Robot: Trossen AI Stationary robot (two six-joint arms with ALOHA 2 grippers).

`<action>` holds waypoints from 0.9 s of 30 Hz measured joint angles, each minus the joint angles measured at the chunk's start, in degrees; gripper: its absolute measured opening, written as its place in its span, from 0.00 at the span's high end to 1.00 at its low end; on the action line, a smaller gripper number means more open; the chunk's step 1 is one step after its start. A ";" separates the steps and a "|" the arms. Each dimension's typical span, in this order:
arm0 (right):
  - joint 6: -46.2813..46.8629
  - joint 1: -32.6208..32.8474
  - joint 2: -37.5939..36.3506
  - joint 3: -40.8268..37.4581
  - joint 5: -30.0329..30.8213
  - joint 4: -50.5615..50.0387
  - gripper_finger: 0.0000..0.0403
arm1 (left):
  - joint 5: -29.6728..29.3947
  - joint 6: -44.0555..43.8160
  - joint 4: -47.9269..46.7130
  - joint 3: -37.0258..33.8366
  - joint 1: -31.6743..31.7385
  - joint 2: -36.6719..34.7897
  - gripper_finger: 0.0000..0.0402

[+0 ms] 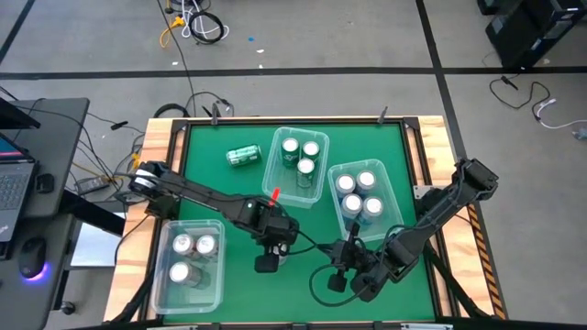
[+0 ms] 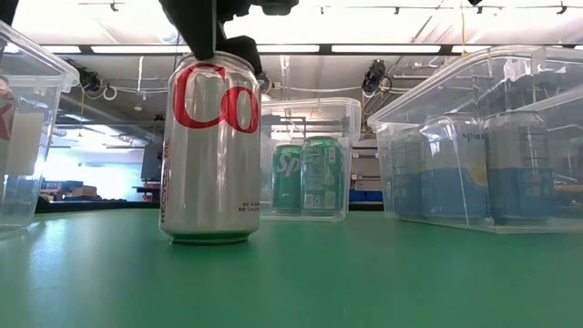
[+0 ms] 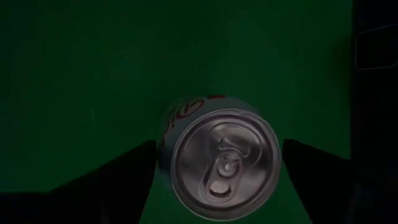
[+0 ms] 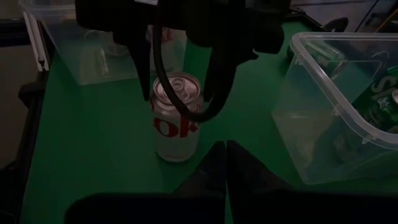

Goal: Sort soda cans
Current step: Put the silver soda can into the bottom left transparent bin

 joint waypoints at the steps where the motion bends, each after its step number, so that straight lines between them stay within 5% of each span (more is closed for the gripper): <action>1: 0.02 0.00 0.00 0.00 0.00 -0.05 1.00 | 0.02 -0.09 0.49 -0.49 0.00 0.00 0.13; 18: 3.01 -0.37 0.00 -2.95 -0.02 0.65 1.00 | 0.24 -0.33 7.52 -5.24 0.02 -0.13 0.19; 27: 2.44 -0.42 0.00 -2.97 -0.02 1.35 1.00 | -1.25 1.60 -1.65 1.98 0.04 0.19 0.28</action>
